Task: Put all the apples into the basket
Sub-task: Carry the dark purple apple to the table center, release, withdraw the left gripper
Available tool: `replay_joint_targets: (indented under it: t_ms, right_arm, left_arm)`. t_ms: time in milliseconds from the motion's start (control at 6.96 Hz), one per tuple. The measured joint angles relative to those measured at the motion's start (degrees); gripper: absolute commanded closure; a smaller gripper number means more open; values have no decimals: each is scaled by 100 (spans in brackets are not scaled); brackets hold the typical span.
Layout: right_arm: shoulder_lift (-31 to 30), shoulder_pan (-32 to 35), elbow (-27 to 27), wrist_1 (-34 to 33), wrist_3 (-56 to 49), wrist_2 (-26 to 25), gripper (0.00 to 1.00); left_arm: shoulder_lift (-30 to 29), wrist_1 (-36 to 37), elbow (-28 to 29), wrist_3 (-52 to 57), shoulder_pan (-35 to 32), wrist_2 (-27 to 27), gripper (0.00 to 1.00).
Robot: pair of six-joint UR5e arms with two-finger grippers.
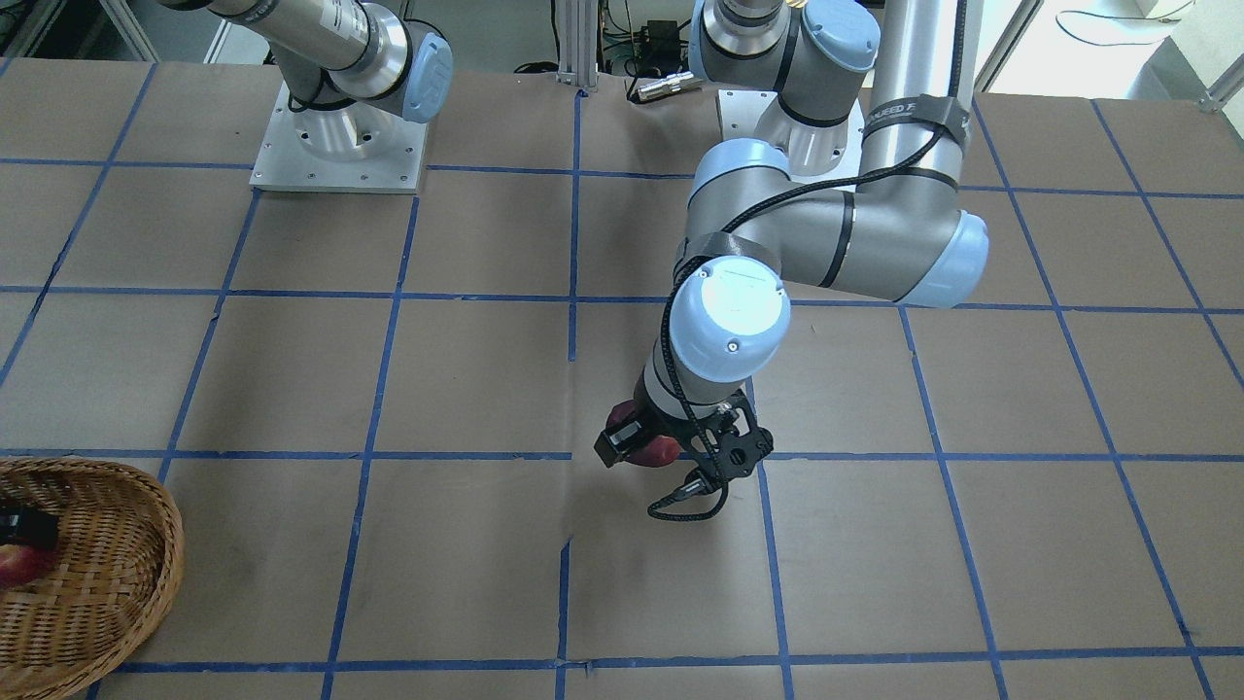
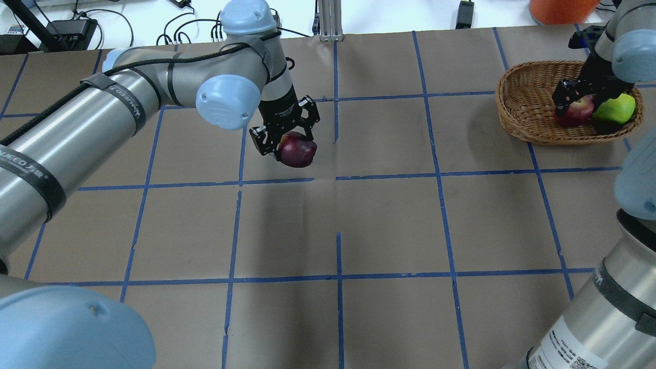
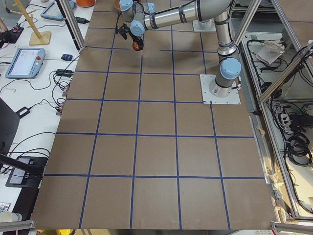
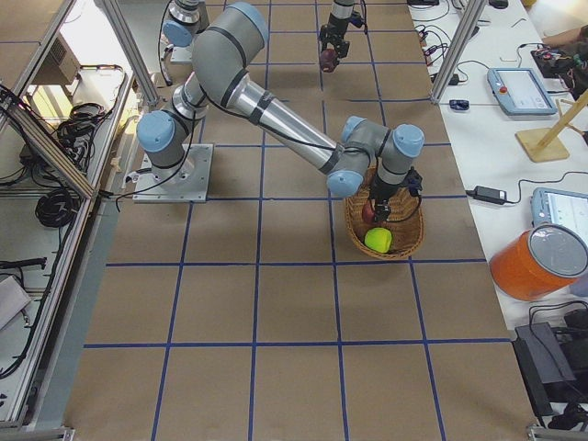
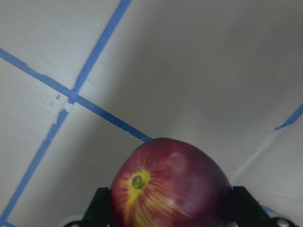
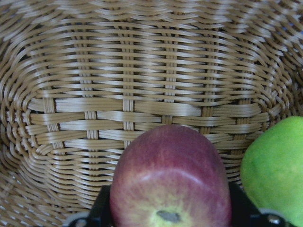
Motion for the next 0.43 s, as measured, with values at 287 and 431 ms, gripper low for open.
replay_joint_targets:
  t_ms: [287, 431]
  right_arm:
    - [-156, 24, -132, 306, 15, 20, 0]
    - [-340, 89, -212, 590, 41, 160, 0]
  left_arm:
    - [-158, 300, -207, -125, -283, -29, 96]
    - [-284, 522, -221, -136, -416, -100, 29]
